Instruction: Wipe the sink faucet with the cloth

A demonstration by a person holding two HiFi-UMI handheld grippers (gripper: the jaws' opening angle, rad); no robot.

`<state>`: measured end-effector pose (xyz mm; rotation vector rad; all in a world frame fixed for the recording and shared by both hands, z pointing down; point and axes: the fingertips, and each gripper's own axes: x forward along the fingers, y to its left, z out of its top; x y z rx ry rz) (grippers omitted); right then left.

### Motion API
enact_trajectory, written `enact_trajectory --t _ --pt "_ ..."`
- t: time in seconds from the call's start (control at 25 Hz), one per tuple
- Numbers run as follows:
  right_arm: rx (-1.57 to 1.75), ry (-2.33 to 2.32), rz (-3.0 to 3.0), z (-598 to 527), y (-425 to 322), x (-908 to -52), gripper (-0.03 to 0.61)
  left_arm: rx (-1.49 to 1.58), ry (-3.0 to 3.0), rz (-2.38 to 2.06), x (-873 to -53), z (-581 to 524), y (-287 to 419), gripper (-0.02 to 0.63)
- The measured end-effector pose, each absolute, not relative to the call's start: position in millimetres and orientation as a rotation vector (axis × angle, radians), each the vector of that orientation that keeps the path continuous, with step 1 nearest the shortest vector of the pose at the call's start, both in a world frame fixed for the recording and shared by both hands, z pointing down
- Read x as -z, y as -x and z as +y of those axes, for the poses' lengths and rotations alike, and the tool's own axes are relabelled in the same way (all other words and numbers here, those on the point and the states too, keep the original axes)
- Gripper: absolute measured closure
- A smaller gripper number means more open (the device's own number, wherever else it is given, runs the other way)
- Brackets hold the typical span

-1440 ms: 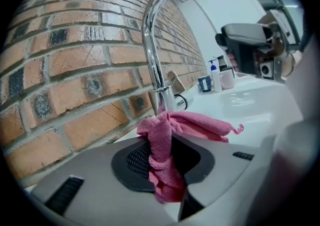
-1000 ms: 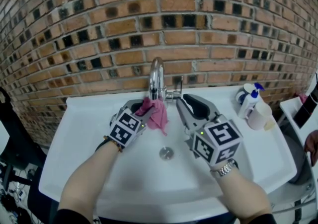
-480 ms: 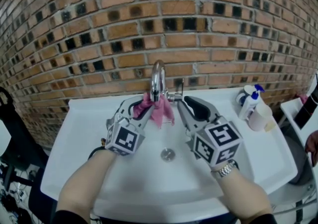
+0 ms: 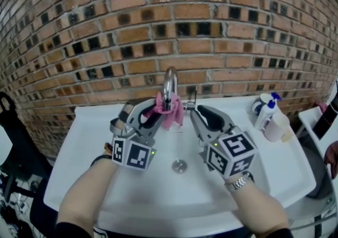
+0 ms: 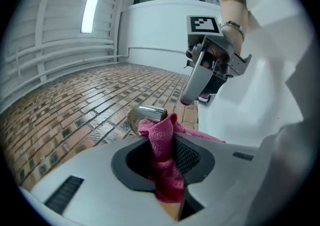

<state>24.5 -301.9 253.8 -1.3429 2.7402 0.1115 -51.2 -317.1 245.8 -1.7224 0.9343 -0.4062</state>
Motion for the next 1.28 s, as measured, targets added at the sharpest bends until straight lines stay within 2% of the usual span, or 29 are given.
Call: enact_trajectory --t 0.84,1.28 --pt "-0.11 1.363 2.748 -303.5 -25.1 -258.5 0.486 0.312 1.682 0.945 -202.1 -339.5 40.3 0.532" --pt "-0.108 1.361 2.748 -304.1 -27.2 -257.8 0.486 0.323 1.864 0.989 -209.9 -375.4 32.7 0.531"
